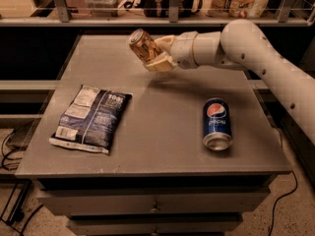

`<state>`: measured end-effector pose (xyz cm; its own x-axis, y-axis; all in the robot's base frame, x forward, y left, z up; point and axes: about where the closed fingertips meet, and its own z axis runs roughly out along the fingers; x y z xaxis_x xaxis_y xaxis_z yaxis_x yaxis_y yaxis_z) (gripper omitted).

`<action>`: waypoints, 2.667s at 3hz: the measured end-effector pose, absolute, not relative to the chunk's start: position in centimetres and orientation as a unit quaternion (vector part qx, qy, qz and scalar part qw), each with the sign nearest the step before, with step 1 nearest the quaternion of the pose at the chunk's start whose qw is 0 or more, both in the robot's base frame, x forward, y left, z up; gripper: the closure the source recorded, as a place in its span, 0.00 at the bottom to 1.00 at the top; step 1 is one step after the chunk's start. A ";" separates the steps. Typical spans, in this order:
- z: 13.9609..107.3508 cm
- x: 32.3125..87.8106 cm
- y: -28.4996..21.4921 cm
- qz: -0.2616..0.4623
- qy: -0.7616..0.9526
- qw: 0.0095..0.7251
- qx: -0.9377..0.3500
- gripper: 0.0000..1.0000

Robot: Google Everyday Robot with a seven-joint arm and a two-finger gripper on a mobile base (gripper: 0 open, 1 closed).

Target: Place orange can upright

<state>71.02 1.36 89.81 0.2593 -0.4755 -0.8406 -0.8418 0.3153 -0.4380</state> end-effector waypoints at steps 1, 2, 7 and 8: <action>88.9 71.2 -0.1 0.170 0.600 0.568 -0.537 1.00; 88.1 71.3 -1.2 0.177 0.610 0.575 -0.516 1.00; 85.9 71.1 -3.6 0.186 0.636 0.585 -0.468 0.59; 86.0 71.1 -4.1 0.185 0.641 0.587 -0.458 0.35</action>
Offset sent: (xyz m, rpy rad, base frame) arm 0.0047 -0.0456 -0.0240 0.1200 0.0558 -0.1150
